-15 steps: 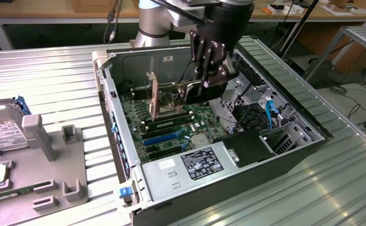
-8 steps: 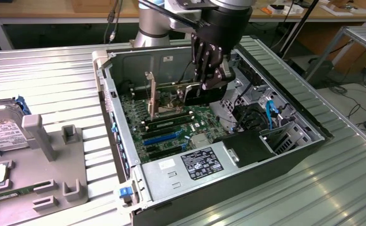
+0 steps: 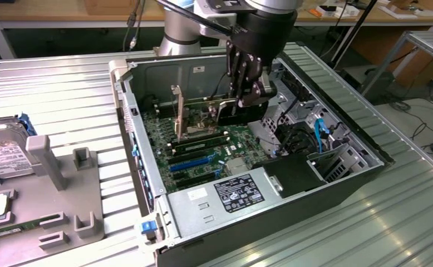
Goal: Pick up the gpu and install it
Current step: 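Insert the gpu into the slot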
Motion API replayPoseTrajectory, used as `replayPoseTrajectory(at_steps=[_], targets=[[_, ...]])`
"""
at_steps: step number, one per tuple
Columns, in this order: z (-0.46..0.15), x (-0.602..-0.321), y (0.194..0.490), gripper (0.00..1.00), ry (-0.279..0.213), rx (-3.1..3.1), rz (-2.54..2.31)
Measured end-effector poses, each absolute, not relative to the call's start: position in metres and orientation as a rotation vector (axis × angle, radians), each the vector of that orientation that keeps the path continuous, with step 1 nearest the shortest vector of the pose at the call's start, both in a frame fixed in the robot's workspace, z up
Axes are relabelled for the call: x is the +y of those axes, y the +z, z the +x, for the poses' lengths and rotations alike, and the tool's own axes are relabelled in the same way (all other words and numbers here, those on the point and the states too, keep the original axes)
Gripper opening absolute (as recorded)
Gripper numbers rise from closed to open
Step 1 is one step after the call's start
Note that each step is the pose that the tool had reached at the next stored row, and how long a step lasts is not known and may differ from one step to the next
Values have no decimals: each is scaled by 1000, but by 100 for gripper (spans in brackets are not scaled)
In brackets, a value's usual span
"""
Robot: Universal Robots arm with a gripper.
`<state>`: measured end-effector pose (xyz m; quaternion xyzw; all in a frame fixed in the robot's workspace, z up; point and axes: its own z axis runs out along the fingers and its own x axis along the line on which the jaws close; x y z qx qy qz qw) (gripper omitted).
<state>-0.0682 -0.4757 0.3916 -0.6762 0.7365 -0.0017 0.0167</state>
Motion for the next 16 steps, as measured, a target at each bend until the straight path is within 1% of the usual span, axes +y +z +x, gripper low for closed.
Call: replayPoseTrajectory(at_steps=[4,8,16], targets=[[-69,-476,385,27,-6,2290,-2102],[-69,-476,371,27,-6,2290,-2102],[-70,-476,353,27,-6,2290,-2102]])
